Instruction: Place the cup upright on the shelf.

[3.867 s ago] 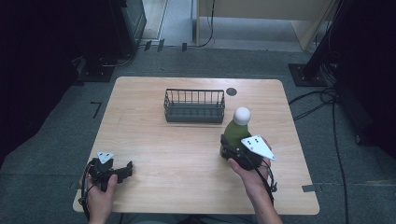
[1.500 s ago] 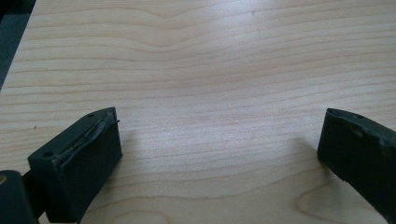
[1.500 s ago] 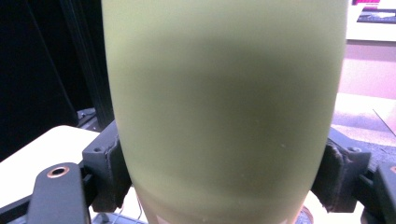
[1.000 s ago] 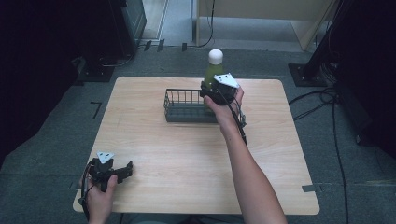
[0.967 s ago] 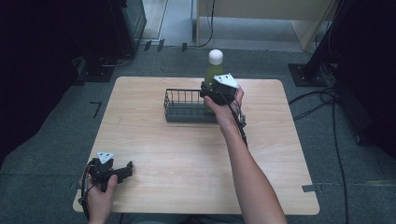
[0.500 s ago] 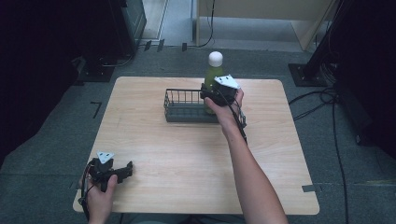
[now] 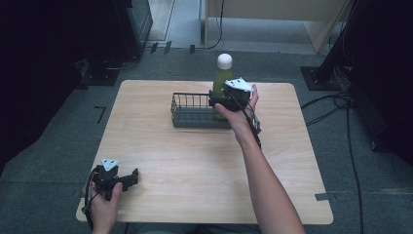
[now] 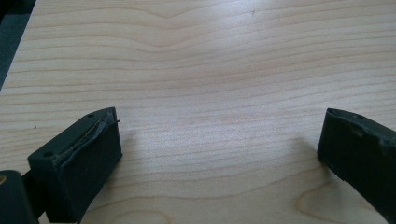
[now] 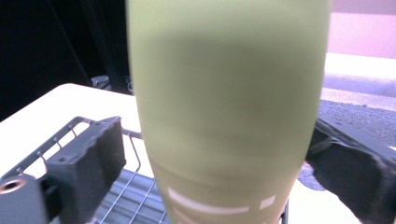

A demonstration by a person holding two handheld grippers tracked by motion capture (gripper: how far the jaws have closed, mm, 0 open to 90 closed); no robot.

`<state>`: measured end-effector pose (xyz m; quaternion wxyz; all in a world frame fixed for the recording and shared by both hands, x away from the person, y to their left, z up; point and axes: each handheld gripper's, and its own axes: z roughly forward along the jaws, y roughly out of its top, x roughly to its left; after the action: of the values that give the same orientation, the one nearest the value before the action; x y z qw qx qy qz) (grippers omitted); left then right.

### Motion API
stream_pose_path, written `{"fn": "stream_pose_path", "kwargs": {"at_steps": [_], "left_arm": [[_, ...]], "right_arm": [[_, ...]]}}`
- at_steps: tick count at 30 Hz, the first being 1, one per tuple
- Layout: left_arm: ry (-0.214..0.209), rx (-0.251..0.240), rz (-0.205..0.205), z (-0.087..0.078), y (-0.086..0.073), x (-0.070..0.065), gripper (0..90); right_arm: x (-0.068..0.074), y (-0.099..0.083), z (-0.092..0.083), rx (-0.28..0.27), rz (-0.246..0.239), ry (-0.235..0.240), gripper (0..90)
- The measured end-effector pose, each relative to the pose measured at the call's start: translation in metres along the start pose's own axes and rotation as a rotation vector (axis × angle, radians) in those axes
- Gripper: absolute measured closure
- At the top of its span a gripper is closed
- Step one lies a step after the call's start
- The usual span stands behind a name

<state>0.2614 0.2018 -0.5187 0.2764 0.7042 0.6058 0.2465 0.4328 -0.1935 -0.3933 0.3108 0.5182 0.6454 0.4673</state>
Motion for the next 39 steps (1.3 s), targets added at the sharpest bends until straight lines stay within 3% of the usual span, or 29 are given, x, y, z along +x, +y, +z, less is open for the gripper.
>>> {"fn": "stream_pose_path", "kwargs": {"at_steps": [12, 20, 27, 34, 39], "left_arm": [[0.000, 0.000, 0.000, 0.000, 0.000, 0.000, 0.0], [-0.001, 0.000, 0.000, 0.000, 0.000, 0.000, 0.0], [0.000, 0.001, 0.000, 0.000, 0.000, 0.000, 0.0], [0.000, 0.000, 0.000, 0.000, 0.000, 0.000, 0.0], [0.000, -0.001, -0.002, 0.000, 0.000, 0.000, 0.0]], "right_arm": [[-0.008, -0.004, -0.022, -0.006, 0.008, -0.013, 0.0], [-0.025, -0.018, -0.041, -0.004, 0.018, -0.044, 0.0], [-0.033, -0.029, -0.065, 0.002, 0.025, -0.042, 0.0], [-0.040, -0.040, -0.085, -0.004, 0.017, -0.031, 0.0], [-0.047, -0.051, -0.095, 0.007, -0.014, -0.069, 0.0]]}}
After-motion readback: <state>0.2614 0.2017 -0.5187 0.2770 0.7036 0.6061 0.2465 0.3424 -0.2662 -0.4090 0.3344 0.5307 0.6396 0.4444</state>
